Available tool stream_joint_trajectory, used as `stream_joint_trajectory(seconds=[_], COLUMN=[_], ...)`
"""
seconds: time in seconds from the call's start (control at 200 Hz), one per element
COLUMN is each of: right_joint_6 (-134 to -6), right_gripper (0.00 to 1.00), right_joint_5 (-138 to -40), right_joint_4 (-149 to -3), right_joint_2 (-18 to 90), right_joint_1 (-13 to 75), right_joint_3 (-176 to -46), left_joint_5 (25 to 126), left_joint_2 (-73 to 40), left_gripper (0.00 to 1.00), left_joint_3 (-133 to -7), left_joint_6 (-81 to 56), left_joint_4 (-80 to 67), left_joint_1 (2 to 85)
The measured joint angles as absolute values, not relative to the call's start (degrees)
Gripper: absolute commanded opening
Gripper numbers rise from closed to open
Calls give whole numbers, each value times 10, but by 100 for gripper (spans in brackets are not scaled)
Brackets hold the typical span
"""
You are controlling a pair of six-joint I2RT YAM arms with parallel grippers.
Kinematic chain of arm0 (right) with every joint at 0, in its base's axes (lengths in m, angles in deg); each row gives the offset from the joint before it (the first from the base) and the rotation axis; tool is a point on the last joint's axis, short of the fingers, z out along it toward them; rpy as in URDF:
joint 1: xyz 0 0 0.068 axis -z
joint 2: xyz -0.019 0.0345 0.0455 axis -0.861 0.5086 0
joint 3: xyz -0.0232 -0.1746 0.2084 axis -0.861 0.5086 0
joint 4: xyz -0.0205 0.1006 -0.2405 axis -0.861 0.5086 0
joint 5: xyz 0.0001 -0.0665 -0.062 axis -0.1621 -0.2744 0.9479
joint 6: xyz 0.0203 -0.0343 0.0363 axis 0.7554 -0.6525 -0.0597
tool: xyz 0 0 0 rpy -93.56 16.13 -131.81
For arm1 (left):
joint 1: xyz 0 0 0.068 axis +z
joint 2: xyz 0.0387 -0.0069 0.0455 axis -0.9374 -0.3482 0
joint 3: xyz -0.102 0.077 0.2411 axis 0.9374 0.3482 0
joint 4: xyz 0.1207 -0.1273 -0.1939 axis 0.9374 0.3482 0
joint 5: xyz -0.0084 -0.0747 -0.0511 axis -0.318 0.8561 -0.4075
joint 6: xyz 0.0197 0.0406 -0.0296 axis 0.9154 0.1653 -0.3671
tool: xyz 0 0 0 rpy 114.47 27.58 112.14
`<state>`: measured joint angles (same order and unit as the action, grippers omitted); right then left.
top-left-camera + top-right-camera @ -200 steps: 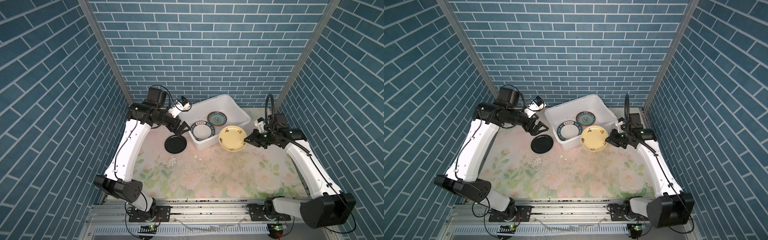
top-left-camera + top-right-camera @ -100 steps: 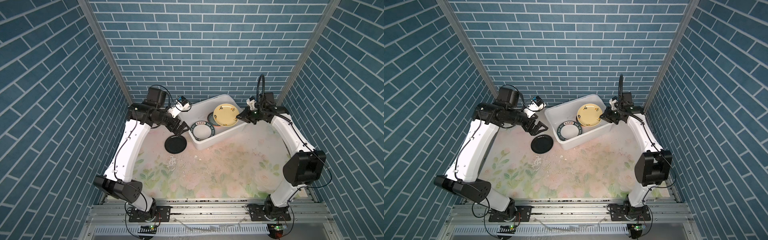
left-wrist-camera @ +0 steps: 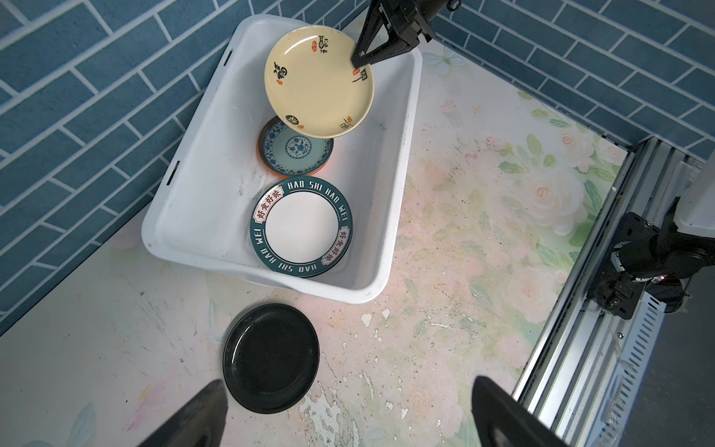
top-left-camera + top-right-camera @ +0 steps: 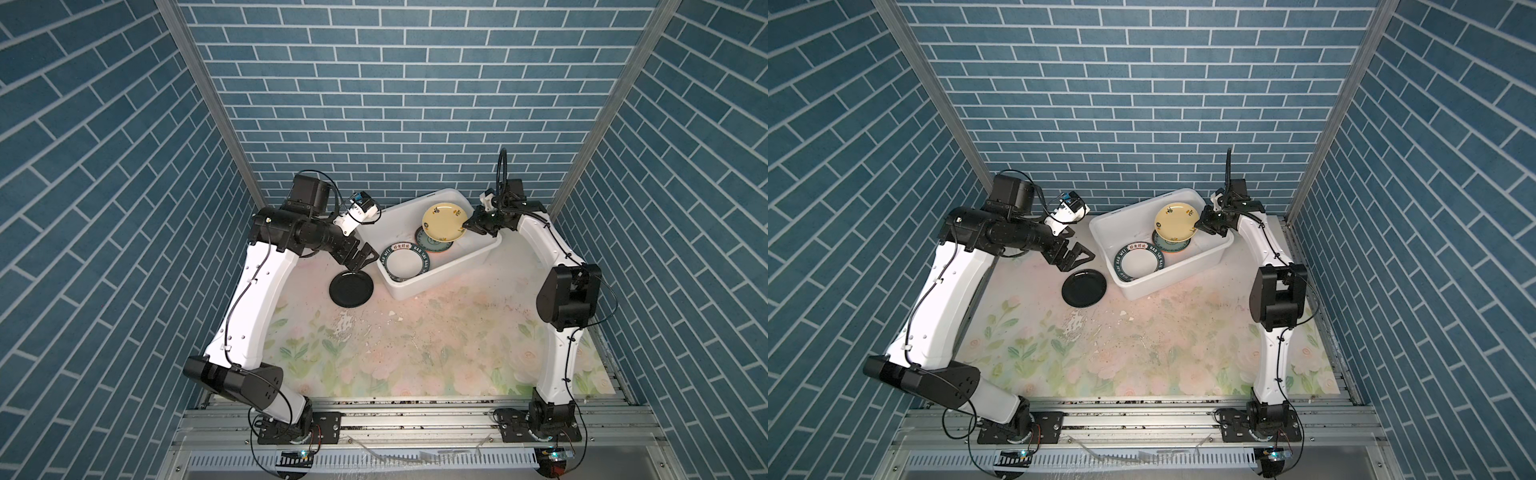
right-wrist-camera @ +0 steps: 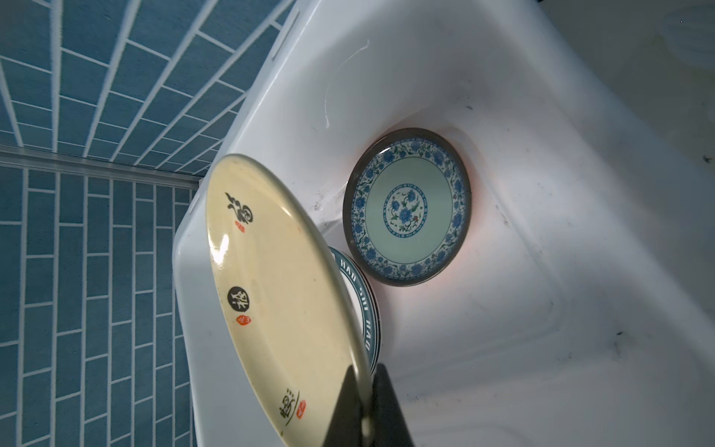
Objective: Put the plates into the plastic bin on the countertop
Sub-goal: 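Lift the cream plate and carry it over the bin with the right gripper, then lower the cream plate onto the blue-and-white plate in the bin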
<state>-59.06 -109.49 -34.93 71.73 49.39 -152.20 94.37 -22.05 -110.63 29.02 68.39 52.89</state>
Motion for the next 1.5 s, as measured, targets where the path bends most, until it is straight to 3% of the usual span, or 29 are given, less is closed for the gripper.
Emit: stream_joint_trajectory(seconds=[0.85,1.501], right_joint_6=[-607,-592], right_gripper=[0,0], right_joint_5=[-967,-896], right_joint_4=[-282,-250], right_joint_2=[856,872], right_joint_1=[453,436], right_joint_3=[-1710,-1712], left_joint_5=[945,947], left_joint_2=[-221,-221], left_gripper=[100,100], left_joint_3=[-1106,-1106], left_joint_6=[290,290], left_joint_4=[684,684], left_joint_1=[537,545])
